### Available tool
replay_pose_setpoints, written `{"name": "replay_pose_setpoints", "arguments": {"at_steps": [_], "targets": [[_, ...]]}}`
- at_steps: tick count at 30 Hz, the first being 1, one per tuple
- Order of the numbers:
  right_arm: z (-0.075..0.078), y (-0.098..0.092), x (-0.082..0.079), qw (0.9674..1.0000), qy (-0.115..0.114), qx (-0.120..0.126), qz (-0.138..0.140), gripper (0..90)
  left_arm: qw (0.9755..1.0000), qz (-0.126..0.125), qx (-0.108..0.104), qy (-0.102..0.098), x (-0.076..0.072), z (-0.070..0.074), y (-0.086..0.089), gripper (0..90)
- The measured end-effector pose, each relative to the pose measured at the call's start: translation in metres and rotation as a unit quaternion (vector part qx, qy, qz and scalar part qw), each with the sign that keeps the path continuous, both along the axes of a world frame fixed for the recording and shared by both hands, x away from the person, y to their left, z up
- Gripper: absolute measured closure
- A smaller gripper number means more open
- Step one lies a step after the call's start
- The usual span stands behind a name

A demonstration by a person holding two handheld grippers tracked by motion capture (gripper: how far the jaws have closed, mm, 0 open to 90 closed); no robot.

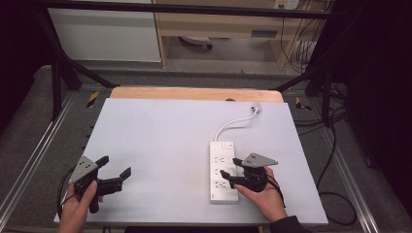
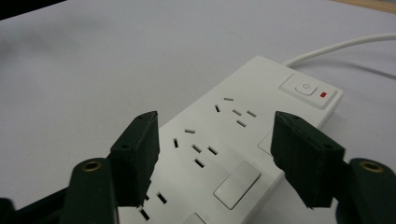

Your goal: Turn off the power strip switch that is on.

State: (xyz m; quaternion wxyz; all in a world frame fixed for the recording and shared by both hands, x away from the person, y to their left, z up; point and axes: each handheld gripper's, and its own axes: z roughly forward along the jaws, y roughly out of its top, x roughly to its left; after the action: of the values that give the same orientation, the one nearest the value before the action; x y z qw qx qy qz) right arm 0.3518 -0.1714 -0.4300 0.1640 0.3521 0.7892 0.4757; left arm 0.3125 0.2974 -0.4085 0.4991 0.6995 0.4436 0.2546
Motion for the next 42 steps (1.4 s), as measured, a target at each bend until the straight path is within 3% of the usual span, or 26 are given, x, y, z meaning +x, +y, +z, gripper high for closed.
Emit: {"name": "replay_pose_setpoints", "arguments": {"at_steps": [8,14,21,32,42], "targets": [[0.002,0.001,0.002,0.9996,-0.010,0.006,-0.024,11.3,1.0000,-0.002,0.002,0.000,0.000,0.000,-0.001,5.6],[0.006,-0.003,0.003,0.9984,-0.025,0.017,-0.047,2.9,1.0000,-0.002,0.002,0.000,0.000,0.000,-0.001,5.6],[0.011,-0.015,0.002,0.9943,-0.075,0.033,-0.068,2.5,1.0000,-0.002,0.003,-0.001,0.000,0.000,-0.001,5.6],[0.024,-0.034,-0.003,0.9874,-0.112,0.052,-0.099,3.3,1.0000,0.000,0.003,-0.001,0.000,0.000,-0.001,5.6],[0.035,-0.051,-0.010,0.9810,-0.135,0.054,-0.128,3.8,1.0000,0.000,0.003,-0.001,-0.001,0.000,0.000,5.6]]}}
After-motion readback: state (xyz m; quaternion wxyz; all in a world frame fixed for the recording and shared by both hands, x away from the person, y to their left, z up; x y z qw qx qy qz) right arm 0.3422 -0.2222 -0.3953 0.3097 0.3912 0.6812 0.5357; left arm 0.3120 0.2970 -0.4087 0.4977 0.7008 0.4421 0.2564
